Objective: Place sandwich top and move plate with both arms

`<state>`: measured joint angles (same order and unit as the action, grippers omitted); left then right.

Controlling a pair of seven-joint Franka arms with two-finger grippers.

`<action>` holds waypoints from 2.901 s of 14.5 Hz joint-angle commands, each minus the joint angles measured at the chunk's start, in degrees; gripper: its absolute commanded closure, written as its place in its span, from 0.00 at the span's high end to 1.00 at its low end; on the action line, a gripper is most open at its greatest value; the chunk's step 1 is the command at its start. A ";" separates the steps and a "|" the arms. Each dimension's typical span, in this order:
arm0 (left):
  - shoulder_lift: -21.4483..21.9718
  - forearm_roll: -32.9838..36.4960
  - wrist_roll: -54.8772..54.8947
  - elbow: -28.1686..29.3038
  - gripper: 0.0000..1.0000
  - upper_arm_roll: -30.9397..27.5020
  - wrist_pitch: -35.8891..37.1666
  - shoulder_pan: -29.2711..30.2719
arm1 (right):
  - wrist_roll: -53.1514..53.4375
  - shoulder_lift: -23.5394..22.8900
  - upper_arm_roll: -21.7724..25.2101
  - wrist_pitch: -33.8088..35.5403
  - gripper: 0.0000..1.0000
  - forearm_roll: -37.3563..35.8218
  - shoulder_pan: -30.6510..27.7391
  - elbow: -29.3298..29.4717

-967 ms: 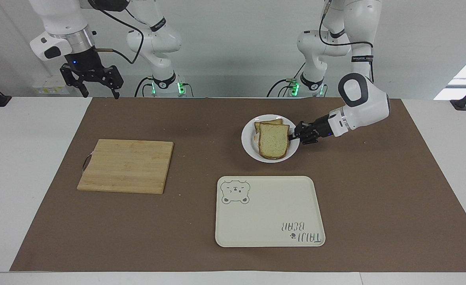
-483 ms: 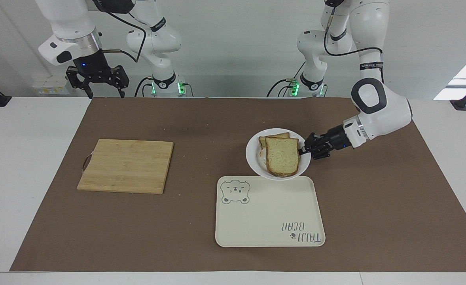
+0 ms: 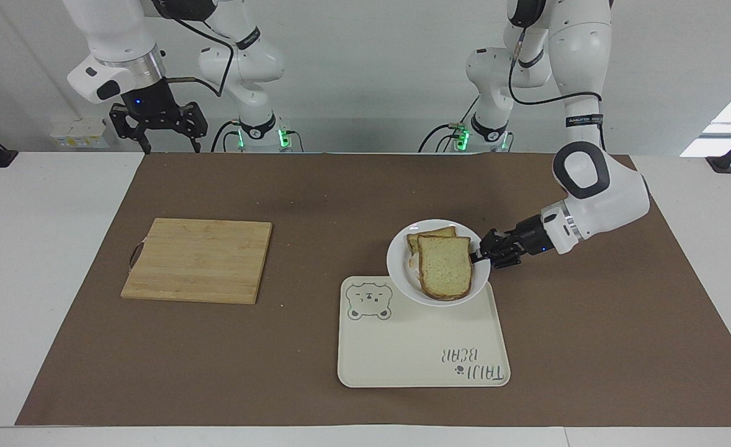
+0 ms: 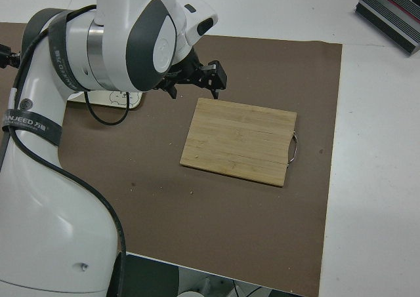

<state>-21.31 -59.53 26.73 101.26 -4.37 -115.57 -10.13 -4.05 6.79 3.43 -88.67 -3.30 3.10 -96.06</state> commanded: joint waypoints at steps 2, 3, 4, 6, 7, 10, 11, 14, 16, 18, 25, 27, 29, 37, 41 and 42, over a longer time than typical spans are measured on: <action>-6.53 -1.37 -1.68 -7.47 0.00 0.85 -2.37 0.03 | -1.22 -0.29 -0.18 0.69 1.00 0.13 -0.81 0.79; -7.77 -1.46 -1.68 -8.18 0.00 1.20 -4.03 -0.41 | -1.22 -0.38 -0.18 0.60 1.00 0.13 -0.81 0.79; -8.48 -1.46 -1.68 -8.27 0.00 1.64 -6.14 -1.28 | -1.22 -0.38 -0.27 0.52 1.00 0.05 -0.81 0.88; -10.06 -1.38 -1.68 -8.62 0.00 2.34 -8.44 -1.56 | -1.13 -0.90 -0.18 0.16 1.00 0.13 -0.81 1.75; -11.02 -1.20 -1.68 -9.15 0.00 2.61 -9.31 -1.64 | -0.96 -1.25 -0.18 0.08 1.00 -0.21 -0.81 2.02; -12.78 -0.85 -1.69 -9.15 0.00 2.61 -11.43 -2.88 | 5.34 -1.26 -0.27 -0.01 1.00 0.31 -0.82 1.94; -13.05 -0.50 -1.68 -9.07 0.00 2.44 -11.52 -2.96 | 5.63 -1.26 -0.35 -0.10 1.00 0.22 -0.73 1.93; -12.97 0.47 -1.51 -8.98 0.41 2.44 -12.05 -2.62 | 5.55 -0.99 -0.35 -0.28 1.00 0.48 -0.73 1.76; -12.62 0.56 -1.07 -8.89 1.00 1.91 -12.05 -2.26 | 5.46 -0.99 -0.35 -0.28 1.00 0.49 -0.72 1.67; -11.30 3.53 -1.51 -8.89 1.00 1.56 -11.26 -1.21 | 5.46 -0.82 -0.35 -0.19 1.00 0.49 -0.73 1.58; -2.96 16.23 -10.36 -7.04 1.00 -3.19 -7.04 -1.21 | 5.20 -0.82 -0.35 -0.01 1.00 0.49 -0.73 1.58; -1.11 26.26 -14.59 -7.13 1.00 -3.28 -5.47 -0.77 | 5.28 -0.82 -0.35 -0.01 1.00 0.49 -0.73 1.58; 0.82 30.86 -15.39 -7.13 1.00 -4.85 -3.44 -0.77 | 5.28 -0.82 -0.35 -0.01 1.00 0.49 -0.73 1.58; 11.89 52.22 -15.83 -7.75 1.00 -7.85 8.50 -0.77 | 5.28 -0.82 -0.35 0.07 1.00 0.49 -0.73 1.58; 15.16 56.98 -19.26 -10.47 1.00 -7.93 15.71 -1.64 | 5.28 -0.82 -0.27 0.08 1.00 0.49 -0.73 1.58; 15.33 56.98 -19.96 -10.73 1.00 -7.85 16.86 -1.64 | 5.28 -0.82 -0.27 0.08 1.00 0.49 -0.73 1.58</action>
<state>-6.47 -4.48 9.08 91.51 -12.05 -101.74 -10.98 0.61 6.28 3.36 -88.82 -3.27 2.75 -95.13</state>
